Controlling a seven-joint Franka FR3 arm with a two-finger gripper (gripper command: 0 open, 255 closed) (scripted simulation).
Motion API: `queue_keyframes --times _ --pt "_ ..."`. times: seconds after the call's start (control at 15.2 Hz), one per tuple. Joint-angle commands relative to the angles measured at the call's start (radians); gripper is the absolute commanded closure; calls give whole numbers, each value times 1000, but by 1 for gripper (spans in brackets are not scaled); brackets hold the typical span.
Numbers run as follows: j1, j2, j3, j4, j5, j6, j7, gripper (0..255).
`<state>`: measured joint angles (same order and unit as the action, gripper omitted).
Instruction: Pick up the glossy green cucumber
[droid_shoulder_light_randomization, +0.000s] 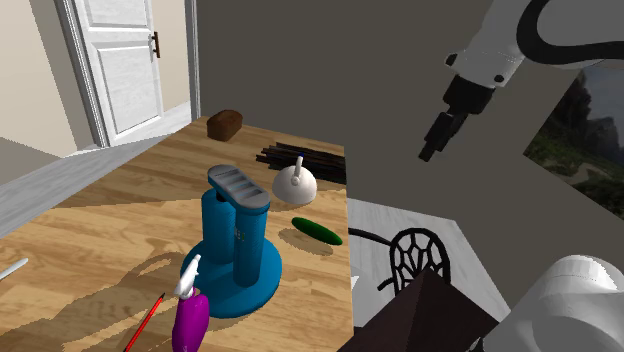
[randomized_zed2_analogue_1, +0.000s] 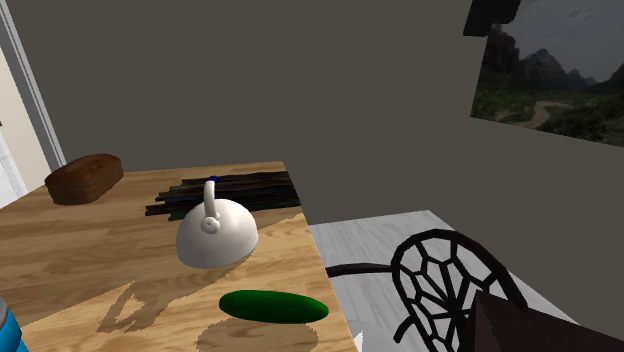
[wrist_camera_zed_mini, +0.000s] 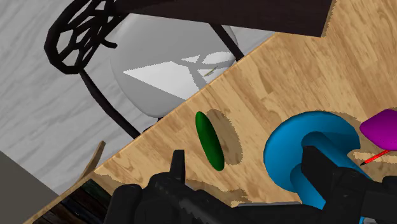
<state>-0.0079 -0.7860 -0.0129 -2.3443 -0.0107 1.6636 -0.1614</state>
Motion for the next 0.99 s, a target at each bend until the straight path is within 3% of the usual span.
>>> queue_keyframes --times 0.0,0.46,0.92 --pt "0 0 0 0 0 0 0 0" --pt "18 152 -36 -98 11 235 -63 0" --pt "43 368 -69 -127 40 463 -137 0"
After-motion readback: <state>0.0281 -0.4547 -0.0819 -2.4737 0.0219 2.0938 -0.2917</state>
